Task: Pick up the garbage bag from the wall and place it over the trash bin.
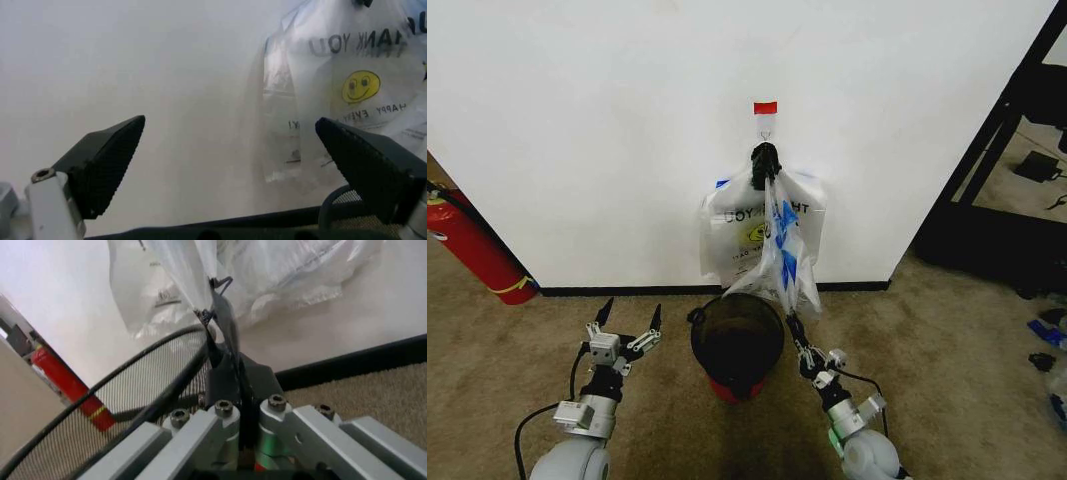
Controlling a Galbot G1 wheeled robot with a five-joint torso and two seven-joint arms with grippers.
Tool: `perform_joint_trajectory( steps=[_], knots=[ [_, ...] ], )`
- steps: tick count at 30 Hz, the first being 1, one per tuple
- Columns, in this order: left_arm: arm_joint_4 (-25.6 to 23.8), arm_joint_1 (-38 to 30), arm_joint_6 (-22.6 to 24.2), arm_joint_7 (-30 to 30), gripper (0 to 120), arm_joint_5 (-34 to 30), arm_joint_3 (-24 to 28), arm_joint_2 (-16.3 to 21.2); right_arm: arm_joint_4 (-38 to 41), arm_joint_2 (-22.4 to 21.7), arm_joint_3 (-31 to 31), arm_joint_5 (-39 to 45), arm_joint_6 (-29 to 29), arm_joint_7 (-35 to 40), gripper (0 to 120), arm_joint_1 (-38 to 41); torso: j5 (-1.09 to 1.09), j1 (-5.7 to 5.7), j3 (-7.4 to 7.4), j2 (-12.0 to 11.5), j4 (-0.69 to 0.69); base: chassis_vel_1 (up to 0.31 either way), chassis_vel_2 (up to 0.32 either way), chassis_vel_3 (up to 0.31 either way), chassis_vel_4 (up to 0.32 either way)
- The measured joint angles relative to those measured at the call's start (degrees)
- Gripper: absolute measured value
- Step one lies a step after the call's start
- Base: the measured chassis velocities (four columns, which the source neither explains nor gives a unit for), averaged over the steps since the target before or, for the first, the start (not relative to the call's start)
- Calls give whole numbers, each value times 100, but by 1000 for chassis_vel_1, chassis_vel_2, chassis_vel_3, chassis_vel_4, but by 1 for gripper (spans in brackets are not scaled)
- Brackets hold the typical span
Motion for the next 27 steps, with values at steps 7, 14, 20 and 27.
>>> perform_joint_trajectory(
  steps=[7,14,20,27],
  knots=[
    [-11,16,-23,4,100,-20,-12,35,12,-132,17,-177,96,-40,0,-178,0,0,0,0,0,0,0,0,0],
    [-39,50,-46,4,100,-31,-21,45,96,-175,68,-196,193,-150,0,-251,0,1,0,0,0,0,0,0,0],
    [-66,-7,-49,-3,100,-94,-83,114,256,-82,297,-574,374,-594,0,20,-1,1,1,0,0,0,0,0,0],
    [-86,-219,-111,-47,100,-243,73,318,270,-138,424,-1199,641,-1108,15,421,-1,1,1,0,2,0,0,0,0]
  ],
)
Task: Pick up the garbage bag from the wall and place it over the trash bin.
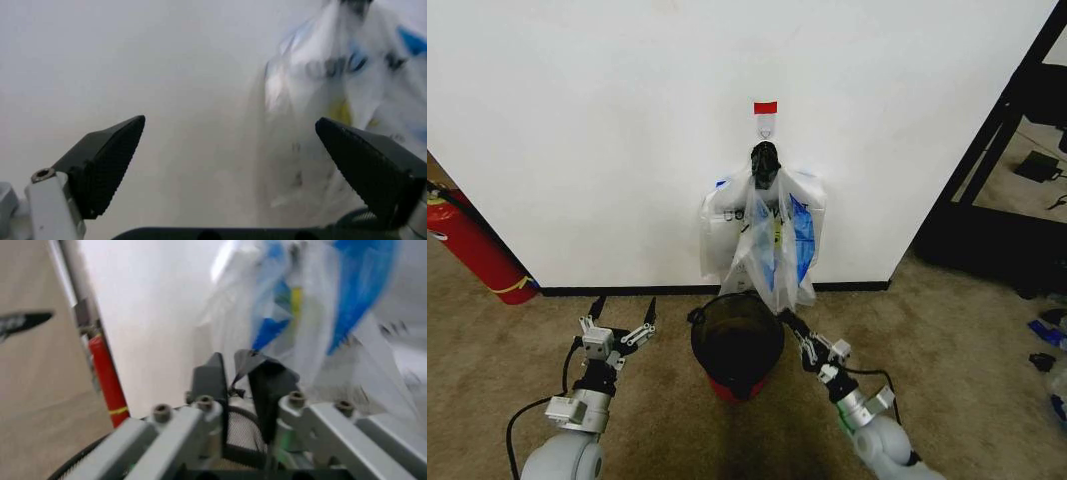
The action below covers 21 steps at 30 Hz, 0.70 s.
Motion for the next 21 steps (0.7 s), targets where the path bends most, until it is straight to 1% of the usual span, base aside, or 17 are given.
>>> perform_joint_trajectory(
  steps=[1,2,5,8,9,11,12,14,15,16,18,21],
  knots=[
    [0,0,0,0,100,0,0,0,0,0,0,0,0,0,15,0,0,0,0,0,0,0,0,0,0],
    [-38,-86,-74,-10,100,-108,104,57,-29,-18,15,-108,41,-89,22,22,0,0,0,0,0,0,0,0,0],
    [-197,-364,-143,-59,100,-409,495,232,-90,-27,9,-206,110,-181,34,-4,1,0,0,0,-2,0,0,0,0],
    [-298,-593,5,-42,100,-496,781,437,-155,-14,42,-231,206,-398,45,-126,4,0,0,0,-4,0,0,0,0],
    [-298,-593,5,-42,100,-496,781,437,-155,-14,42,-231,206,-398,45,-126,4,0,0,0,-4,0,0,0,0],
    [-278,-657,110,-21,100,-427,844,548,-149,-59,157,-230,229,-737,55,-250,2,0,0,0,-3,0,0,0,0],
    [-234,-662,133,-21,100,-402,848,587,-123,-122,252,-257,242,-1010,58,-323,2,0,-1,0,-2,0,0,0,0],
    [-157,-664,147,-49,100,-378,843,618,-53,-248,411,-293,245,-1419,67,-439,1,0,0,0,-2,0,0,0,0],
    [-157,-664,147,-49,100,-378,843,618,-53,-248,411,-293,245,-1419,67,-439,1,0,0,0,-2,0,0,0,0],
    [-129,-662,149,-67,100,-371,832,622,-10,-319,486,-289,228,-1573,70,-482,1,0,0,0,-2,0,0,0,0],
    [-102,-627,148,-101,100,-364,795,621,136,-511,706,-127,88,-1916,80,-520,1,0,0,0,-4,0,0,0,0],
    [-111,-573,142,-122,100,-367,739,622,305,-726,902,279,-89,-2046,93,-378,1,0,0,0,-1,0,0,0,0]
  ],
)
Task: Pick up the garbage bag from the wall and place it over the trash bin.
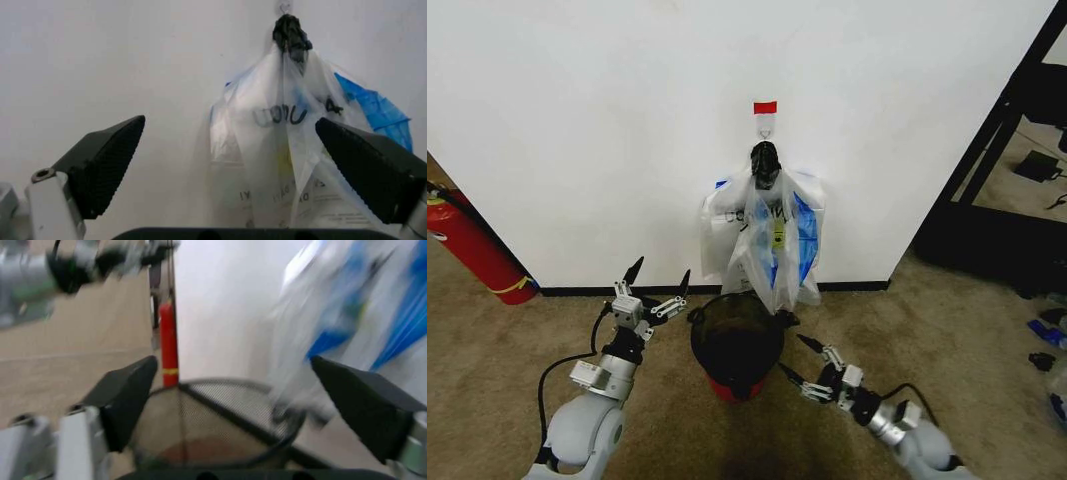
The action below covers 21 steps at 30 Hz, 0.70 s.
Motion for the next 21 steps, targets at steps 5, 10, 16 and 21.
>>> perform_joint_trajectory(
  steps=[5,10,16,21],
  knots=[
    [-52,18,7,-31,100,0,-66,6,213,-171,-37,335,-305,707,100,365,-1,0,0,0,-1,0,0,0,0],
    [-87,54,22,-36,100,41,-57,-52,55,-38,-454,324,-598,2098,100,879,0,0,0,0,0,0,0,0,0],
    [-92,182,24,-33,100,200,-39,-183,-1024,286,-739,30,-567,2180,100,1879,0,0,0,0,0,0,0,0,0],
    [-92,233,7,-35,100,226,-96,-204,-1354,341,-914,125,-616,2193,95,2239,0,0,0,0,-1,0,0,0,0]
  ],
)
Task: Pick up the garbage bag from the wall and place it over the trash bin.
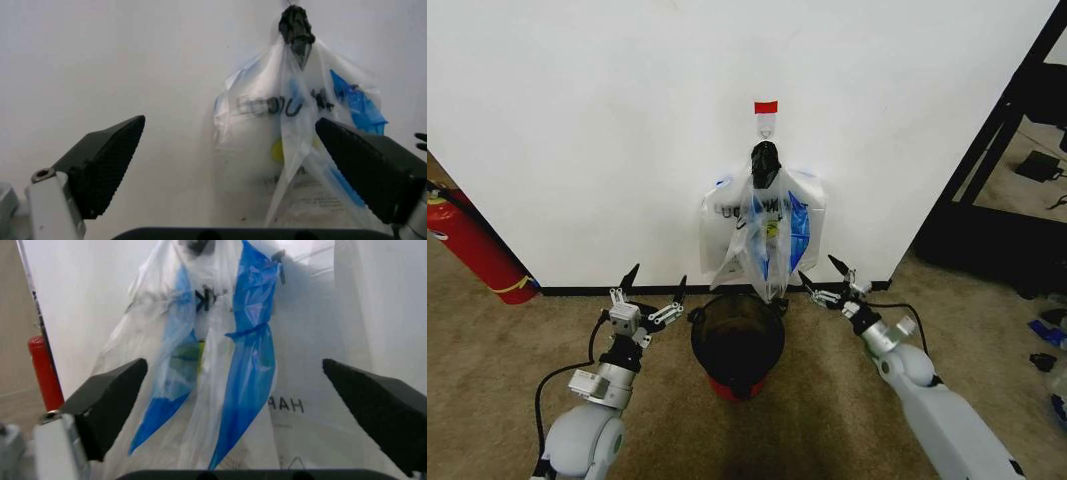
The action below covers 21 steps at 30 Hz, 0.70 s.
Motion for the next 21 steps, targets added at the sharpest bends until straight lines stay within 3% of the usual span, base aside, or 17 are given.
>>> perform_joint_trajectory(
  steps=[4,16,21],
  knots=[
    [-9,42,-13,-11,100,37,-43,-28,-380,146,-157,77,-4,-1,80,375,-1,0,0,0,1,0,0,0,0],
    [2,49,-21,-16,100,153,-18,-171,-874,265,-328,83,4,-9,67,888,0,0,0,0,0,0,0,0,0],
    [41,18,-22,-20,100,183,1,-216,-893,237,-363,118,-38,-53,52,953,0,0,0,0,1,0,0,0,0]
  ],
)
